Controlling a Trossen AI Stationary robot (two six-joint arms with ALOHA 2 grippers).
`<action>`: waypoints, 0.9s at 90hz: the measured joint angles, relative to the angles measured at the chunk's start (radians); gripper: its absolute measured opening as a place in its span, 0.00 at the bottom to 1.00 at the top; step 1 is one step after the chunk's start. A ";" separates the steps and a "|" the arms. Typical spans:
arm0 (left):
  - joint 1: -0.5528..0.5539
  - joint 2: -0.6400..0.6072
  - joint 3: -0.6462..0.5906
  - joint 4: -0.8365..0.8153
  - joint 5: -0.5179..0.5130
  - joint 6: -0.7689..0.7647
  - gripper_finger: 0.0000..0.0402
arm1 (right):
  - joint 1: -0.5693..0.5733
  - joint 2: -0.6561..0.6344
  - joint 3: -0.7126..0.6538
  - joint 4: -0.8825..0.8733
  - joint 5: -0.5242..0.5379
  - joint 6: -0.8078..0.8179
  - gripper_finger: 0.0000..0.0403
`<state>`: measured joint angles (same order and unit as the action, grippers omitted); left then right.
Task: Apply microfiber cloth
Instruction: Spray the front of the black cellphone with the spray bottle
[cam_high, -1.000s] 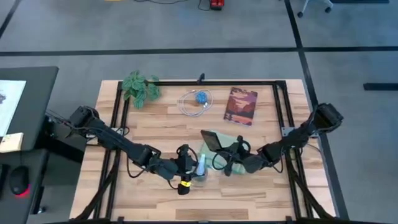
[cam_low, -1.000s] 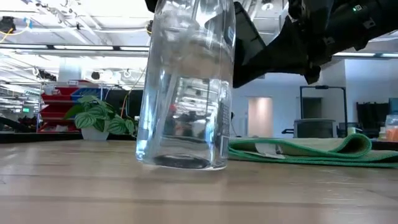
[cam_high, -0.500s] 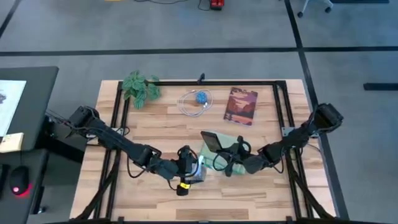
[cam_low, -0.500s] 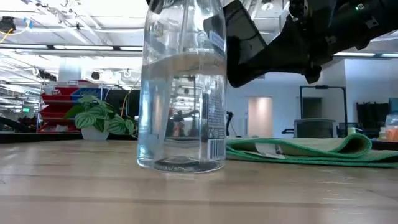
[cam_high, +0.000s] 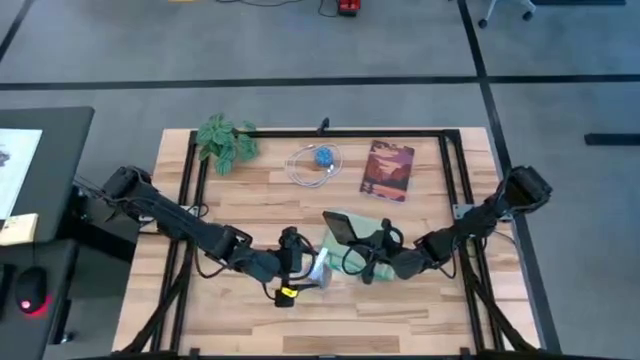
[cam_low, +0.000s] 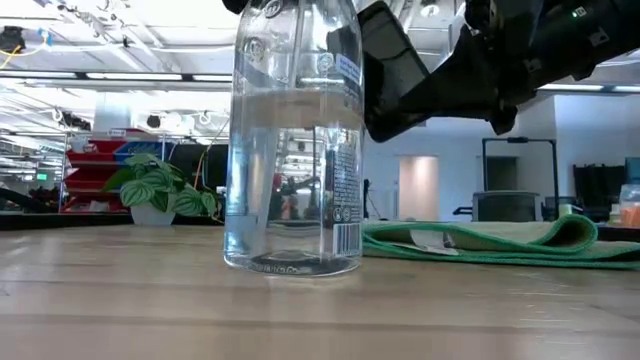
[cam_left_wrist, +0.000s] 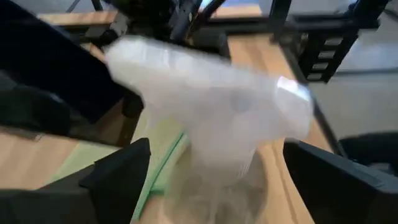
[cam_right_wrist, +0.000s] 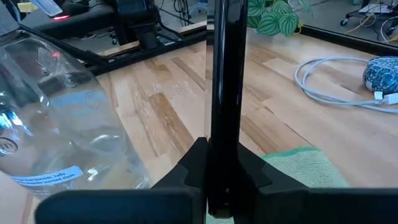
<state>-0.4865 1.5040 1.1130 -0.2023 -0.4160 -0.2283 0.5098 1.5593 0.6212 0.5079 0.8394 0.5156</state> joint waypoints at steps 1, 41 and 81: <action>0.000 0.000 0.000 -0.009 0.000 0.000 0.86 | 0.000 0.000 0.000 0.000 0.000 0.000 0.05; 0.059 0.003 0.000 -0.025 0.004 0.246 0.86 | 0.000 0.000 0.000 0.000 -0.001 0.009 0.05; 0.084 0.003 0.000 0.046 0.063 0.322 0.86 | 0.000 0.000 0.000 0.001 -0.004 0.010 0.05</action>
<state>-0.4021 1.5070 1.1130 -0.1558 -0.3526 0.0934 0.5098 1.5593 0.6212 0.5087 0.8354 0.5254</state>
